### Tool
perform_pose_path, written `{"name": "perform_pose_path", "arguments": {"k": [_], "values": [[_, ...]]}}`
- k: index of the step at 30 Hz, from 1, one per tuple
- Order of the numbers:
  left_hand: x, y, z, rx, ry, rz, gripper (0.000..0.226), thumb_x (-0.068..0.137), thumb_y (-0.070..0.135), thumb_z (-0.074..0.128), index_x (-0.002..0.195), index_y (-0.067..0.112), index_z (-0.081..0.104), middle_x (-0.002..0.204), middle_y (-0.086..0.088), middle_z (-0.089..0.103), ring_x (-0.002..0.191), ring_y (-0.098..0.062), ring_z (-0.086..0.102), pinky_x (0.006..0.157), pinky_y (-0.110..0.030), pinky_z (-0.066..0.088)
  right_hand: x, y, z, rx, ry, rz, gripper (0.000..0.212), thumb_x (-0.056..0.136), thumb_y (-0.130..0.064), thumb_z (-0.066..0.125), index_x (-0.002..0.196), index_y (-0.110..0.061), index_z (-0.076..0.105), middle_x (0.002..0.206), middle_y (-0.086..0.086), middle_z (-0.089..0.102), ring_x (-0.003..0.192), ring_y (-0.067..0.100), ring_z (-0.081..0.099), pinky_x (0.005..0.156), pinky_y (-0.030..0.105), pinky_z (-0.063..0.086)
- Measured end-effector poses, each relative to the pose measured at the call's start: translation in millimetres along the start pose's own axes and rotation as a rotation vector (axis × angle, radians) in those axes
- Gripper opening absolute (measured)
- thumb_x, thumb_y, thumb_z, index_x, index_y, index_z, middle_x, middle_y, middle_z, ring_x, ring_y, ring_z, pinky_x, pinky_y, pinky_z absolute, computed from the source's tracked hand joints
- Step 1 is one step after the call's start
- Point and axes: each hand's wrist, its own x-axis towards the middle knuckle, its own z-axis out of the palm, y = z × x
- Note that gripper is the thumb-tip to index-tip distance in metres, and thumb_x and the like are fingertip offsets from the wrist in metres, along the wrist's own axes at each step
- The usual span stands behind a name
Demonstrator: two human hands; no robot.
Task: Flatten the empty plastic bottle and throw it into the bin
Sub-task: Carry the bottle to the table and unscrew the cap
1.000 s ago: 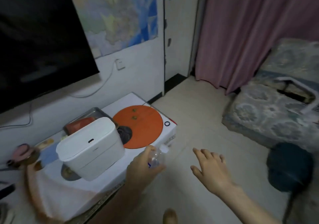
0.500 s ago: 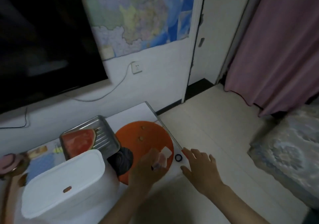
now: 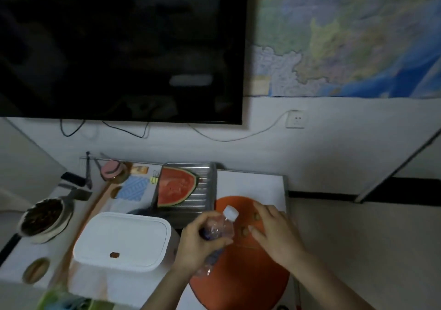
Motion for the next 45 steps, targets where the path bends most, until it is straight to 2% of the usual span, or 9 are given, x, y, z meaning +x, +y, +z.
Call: {"name": "perform_pose_path", "arguments": {"k": [6,10,13,20,27,32,36,41,45], "values": [[18,14,17,-0.105,0.046,-0.002,0.055,0.058,0.016,0.089,0.105,0.029,0.063,0.103,0.009,0.071,0.099,-0.010,0.064,0.084,-0.016,0.049,37,5,-17,0.331,-0.036,-0.173,0.053,0.092,-0.040,0.052,0.141,-0.029,0.032,0.143,0.000,0.045,0.128,0.019,0.044,0.105,0.034,0.037],[25,20,20,-0.146,0.082,-0.015,0.057,0.056,0.014,0.090,0.103,0.023,0.059,0.100,0.007,0.069,0.098,-0.012,0.065,0.084,-0.022,0.051,45,5,-25,0.484,-0.055,-0.274,0.043,0.089,-0.036,0.059,0.129,-0.034,0.045,0.119,-0.006,0.061,0.095,0.009,0.063,0.085,0.029,0.053],[27,26,19,-0.131,0.059,0.004,0.055,0.056,0.009,0.090,0.101,0.021,0.060,0.097,0.006,0.071,0.094,-0.012,0.066,0.082,-0.022,0.052,45,5,-29,0.524,-0.031,-0.287,0.040,0.085,-0.035,0.063,0.123,-0.037,0.051,0.100,-0.020,0.059,0.088,-0.004,0.061,0.078,0.016,0.049],[29,40,13,-0.166,0.022,0.085,0.053,0.054,0.015,0.090,0.098,0.029,0.063,0.095,0.004,0.072,0.090,-0.010,0.067,0.077,-0.017,0.051,45,-4,-42,0.575,0.093,-0.323,0.027,0.078,-0.024,0.074,0.104,-0.023,0.067,0.074,-0.023,0.060,0.072,-0.013,0.059,0.064,0.002,0.041],[21,42,-1,-0.178,-0.009,0.111,0.054,0.053,0.023,0.091,0.100,0.029,0.064,0.099,0.003,0.072,0.093,-0.014,0.068,0.079,-0.022,0.053,33,-12,-45,0.646,0.077,-0.356,0.025,0.076,-0.013,0.075,0.099,-0.020,0.070,0.085,-0.014,0.066,0.082,-0.009,0.062,0.070,0.003,0.044],[16,46,-6,-0.194,-0.006,0.139,0.053,0.056,0.019,0.091,0.102,0.024,0.065,0.100,0.000,0.073,0.094,-0.017,0.069,0.079,-0.022,0.053,22,-16,-47,0.586,0.120,-0.432,0.023,0.081,-0.011,0.070,0.102,-0.022,0.068,0.076,-0.025,0.056,0.076,-0.007,0.057,0.067,0.005,0.039],[9,44,-10,-0.204,-0.014,0.145,0.055,0.057,0.017,0.091,0.104,0.021,0.064,0.103,-0.005,0.073,0.097,-0.025,0.069,0.082,-0.029,0.055,15,-15,-47,0.614,0.088,-0.492,0.035,0.083,-0.006,0.066,0.113,-0.025,0.065,0.099,-0.022,0.063,0.096,-0.002,0.060,0.080,0.010,0.044],[0,48,-12,-0.157,0.035,0.168,0.055,0.054,0.022,0.091,0.102,0.026,0.066,0.099,0.001,0.074,0.093,-0.018,0.069,0.078,-0.023,0.054,10,-18,-51,0.639,0.022,-0.405,0.053,0.071,-0.034,0.078,0.120,-0.037,0.057,0.101,-0.023,0.063,0.097,-0.004,0.062,0.082,0.016,0.051],[-7,53,-12,-0.046,0.072,0.220,0.053,0.053,0.024,0.088,0.100,0.032,0.065,0.096,0.011,0.073,0.089,-0.011,0.069,0.076,-0.022,0.055,7,-26,-52,0.511,0.143,-0.440,0.028,0.073,-0.040,0.069,0.100,-0.034,0.062,0.089,-0.014,0.064,0.082,-0.001,0.061,0.069,0.018,0.049]]}}
